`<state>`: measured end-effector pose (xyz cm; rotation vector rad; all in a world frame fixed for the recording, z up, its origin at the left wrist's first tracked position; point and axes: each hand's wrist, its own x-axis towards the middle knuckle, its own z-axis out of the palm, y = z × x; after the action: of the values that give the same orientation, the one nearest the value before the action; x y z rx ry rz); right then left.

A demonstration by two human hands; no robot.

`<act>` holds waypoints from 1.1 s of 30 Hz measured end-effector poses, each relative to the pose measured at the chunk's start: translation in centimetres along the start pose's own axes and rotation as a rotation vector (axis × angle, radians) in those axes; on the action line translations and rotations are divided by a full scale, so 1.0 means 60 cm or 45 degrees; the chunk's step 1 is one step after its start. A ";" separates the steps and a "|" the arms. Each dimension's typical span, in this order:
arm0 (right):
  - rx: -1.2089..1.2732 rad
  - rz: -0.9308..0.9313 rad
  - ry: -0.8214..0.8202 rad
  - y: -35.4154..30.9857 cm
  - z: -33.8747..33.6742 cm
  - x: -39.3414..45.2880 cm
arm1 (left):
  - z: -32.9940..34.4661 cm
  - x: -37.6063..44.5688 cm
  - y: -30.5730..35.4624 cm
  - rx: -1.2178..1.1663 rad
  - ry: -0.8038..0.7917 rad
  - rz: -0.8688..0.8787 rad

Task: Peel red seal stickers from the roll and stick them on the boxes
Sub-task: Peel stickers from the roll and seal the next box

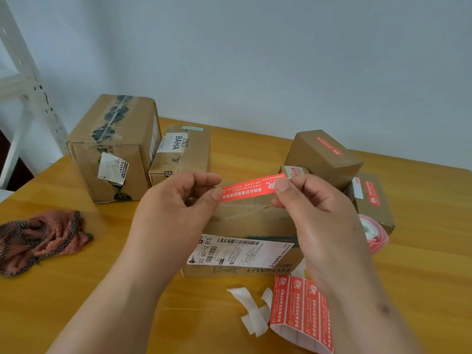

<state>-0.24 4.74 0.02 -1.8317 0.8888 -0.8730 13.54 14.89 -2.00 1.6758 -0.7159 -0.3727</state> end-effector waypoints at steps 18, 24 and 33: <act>-1.124 -0.310 0.281 0.042 0.036 0.021 | 0.026 0.026 0.029 0.777 0.028 0.240; -1.107 -0.304 0.286 0.045 0.039 0.025 | 0.031 0.025 0.031 0.875 0.029 0.268; -1.106 -0.287 0.247 0.047 0.038 0.029 | 0.035 0.023 0.028 0.934 0.023 0.287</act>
<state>1.94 3.22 -3.00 -2.6598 1.3386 -0.8798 12.91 12.23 -0.67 2.2410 -1.0998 0.0890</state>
